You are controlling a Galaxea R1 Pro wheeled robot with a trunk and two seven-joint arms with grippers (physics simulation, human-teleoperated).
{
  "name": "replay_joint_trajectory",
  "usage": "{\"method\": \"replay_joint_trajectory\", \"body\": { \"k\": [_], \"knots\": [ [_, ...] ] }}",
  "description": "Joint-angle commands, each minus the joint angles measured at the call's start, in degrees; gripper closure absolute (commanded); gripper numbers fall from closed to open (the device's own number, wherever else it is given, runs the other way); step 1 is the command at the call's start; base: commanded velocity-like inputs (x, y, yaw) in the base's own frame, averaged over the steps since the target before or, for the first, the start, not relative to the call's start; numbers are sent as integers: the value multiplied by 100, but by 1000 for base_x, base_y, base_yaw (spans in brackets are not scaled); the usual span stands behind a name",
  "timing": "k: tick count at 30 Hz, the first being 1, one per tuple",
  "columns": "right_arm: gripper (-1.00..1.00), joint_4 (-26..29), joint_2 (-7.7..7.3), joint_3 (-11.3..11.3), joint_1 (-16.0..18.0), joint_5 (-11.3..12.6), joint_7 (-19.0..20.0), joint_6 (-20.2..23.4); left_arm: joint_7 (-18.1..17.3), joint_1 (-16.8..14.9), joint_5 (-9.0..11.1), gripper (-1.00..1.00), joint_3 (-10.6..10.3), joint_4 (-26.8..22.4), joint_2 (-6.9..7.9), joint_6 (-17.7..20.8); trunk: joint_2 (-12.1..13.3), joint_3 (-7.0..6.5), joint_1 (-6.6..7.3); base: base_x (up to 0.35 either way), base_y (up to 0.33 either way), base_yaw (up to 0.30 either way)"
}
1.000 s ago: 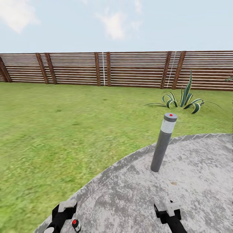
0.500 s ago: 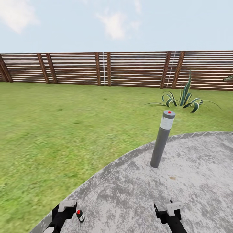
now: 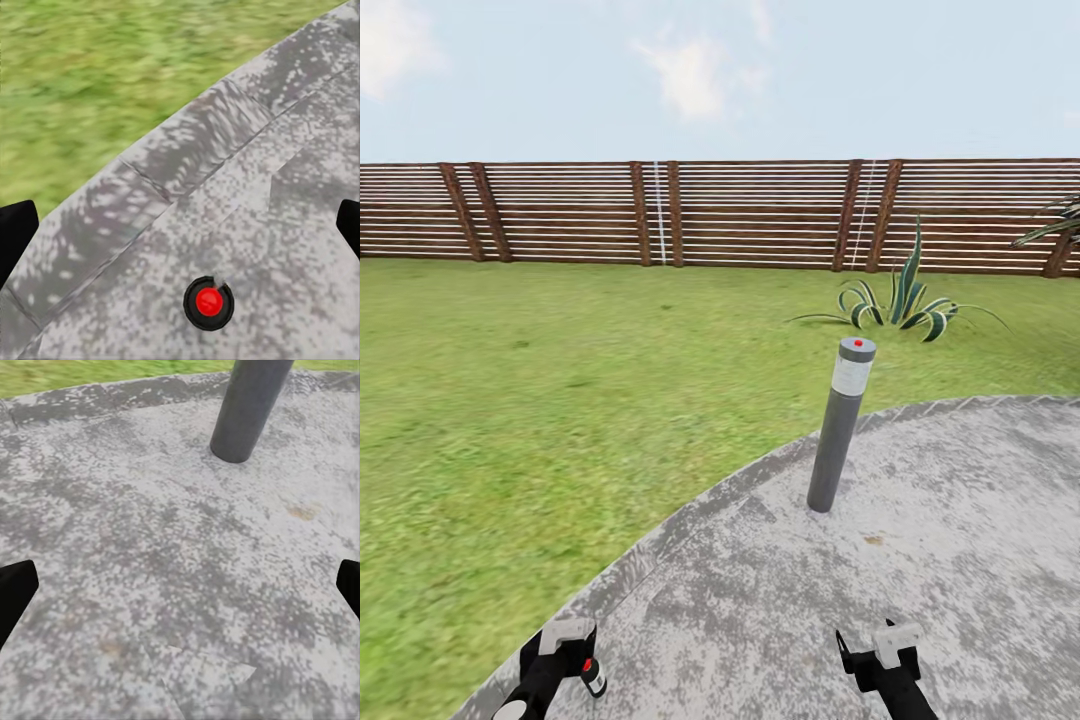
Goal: In the garden, pick up the pesticide atomizer on the floor and spray pesticide onto both trees until each tree trunk is fully covered.
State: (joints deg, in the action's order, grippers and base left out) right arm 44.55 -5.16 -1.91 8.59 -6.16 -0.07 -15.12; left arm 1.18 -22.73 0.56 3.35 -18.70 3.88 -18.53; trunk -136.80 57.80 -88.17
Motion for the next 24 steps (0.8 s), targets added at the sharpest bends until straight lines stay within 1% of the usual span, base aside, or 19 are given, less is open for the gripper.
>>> {"method": "replay_joint_trajectory", "body": {
  "k": [1, 2, 4, 6, 7, 8, 9, 11, 12, 16, 24],
  "knots": [
    [-100, 39, -7, 18, 11, -42, -7, 23, 5, -3, 5, -100, 9, 5, 2, -13, -2, 5, 1, 0, 0, -2],
    [-100, 123, -12, 49, 39, -39, -9, 102, 5, -3, 5, -100, 12, 9, 4, -9, -2, 5, 1, 0, 0, -1],
    [-100, 325, -16, 152, 149, -23, -10, 397, 5, -3, 5, -100, 13, 17, 1, -5, -2, 5, 1, 0, 0, 0],
    [-100, 614, -18, 387, 357, 101, 0, 1070, 5, -3, 5, -100, 10, 21, -1, -3, -2, 5, 1, 0, 0, 0],
    [-100, 833, -21, 580, 505, 317, 12, 1643, 5, -3, 5, -100, 9, 25, -1, -2, -2, 5, 1, 0, 0, 0],
    [-100, 895, -23, 629, 540, 405, 16, 1813, 5, -3, 5, -100, 11, 26, -1, -2, -2, 5, 1, 0, 0, 0],
    [-100, 983, -25, 699, 590, 580, 25, 2106, 5, -3, 5, -100, 10, 29, -1, -2, -2, 5, 1, 0, 0, 0],
    [-100, 1077, -27, 760, 643, 822, 35, 2459, 5, -3, 5, -100, 9, 33, -2, -2, -2, 5, 1, 0, 0, 0],
    [-100, 1094, -29, 766, 650, 856, 38, 2508, 5, -3, 5, -100, 9, 35, -2, -1, -2, 5, 1, 0, 0, 0],
    [-100, 1136, -49, 794, 677, 968, 42, 2690, 5, -3, 5, -100, -19, 42, -2, -1, -162, 77, -87, 0, 0, 0],
    [-100, 1129, -39, 797, 679, 977, 35, 2703, -1, -3, 5, -100, -44, 51, -11, 2, -483, 220, -262, 0, 0, 0]
  ]
}}
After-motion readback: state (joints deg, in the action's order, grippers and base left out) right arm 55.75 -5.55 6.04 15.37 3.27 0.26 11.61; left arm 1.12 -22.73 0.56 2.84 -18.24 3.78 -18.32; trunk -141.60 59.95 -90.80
